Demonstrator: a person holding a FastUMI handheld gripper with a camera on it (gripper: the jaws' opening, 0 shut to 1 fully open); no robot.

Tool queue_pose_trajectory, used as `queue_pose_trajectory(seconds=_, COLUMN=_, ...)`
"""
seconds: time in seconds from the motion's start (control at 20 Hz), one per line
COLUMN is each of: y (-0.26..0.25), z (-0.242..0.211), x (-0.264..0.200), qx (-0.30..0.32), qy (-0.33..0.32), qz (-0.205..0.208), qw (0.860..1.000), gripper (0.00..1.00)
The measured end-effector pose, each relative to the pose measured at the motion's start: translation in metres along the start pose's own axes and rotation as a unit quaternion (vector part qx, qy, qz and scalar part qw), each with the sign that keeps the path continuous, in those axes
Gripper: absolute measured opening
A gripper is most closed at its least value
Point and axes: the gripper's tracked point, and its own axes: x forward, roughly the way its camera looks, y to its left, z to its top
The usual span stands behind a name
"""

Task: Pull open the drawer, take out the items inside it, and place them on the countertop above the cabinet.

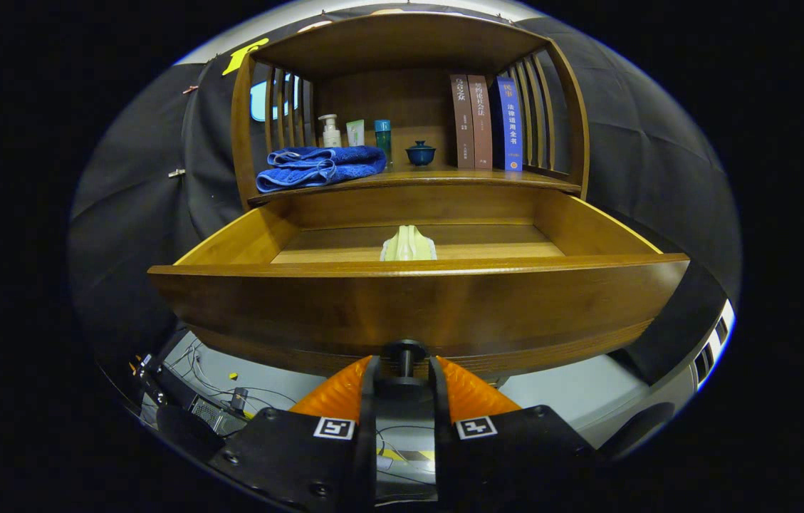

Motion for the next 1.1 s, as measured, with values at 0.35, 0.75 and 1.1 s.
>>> queue_pose_trajectory(seconds=0.35, y=-0.002, z=-0.002, x=-0.001, qx=-0.006, qy=0.004, qz=0.006, qw=1.0, gripper=0.37)
queue_pose_trajectory(seconds=0.75, y=0.002, z=0.026, x=-0.033, qx=-0.006, qy=-0.01, qz=0.007, qw=1.0, gripper=0.63)
queue_pose_trajectory(seconds=1.1, y=0.023, z=0.12, x=-0.03, qx=0.028, qy=-0.022, qz=0.053, qw=0.998, gripper=0.99)
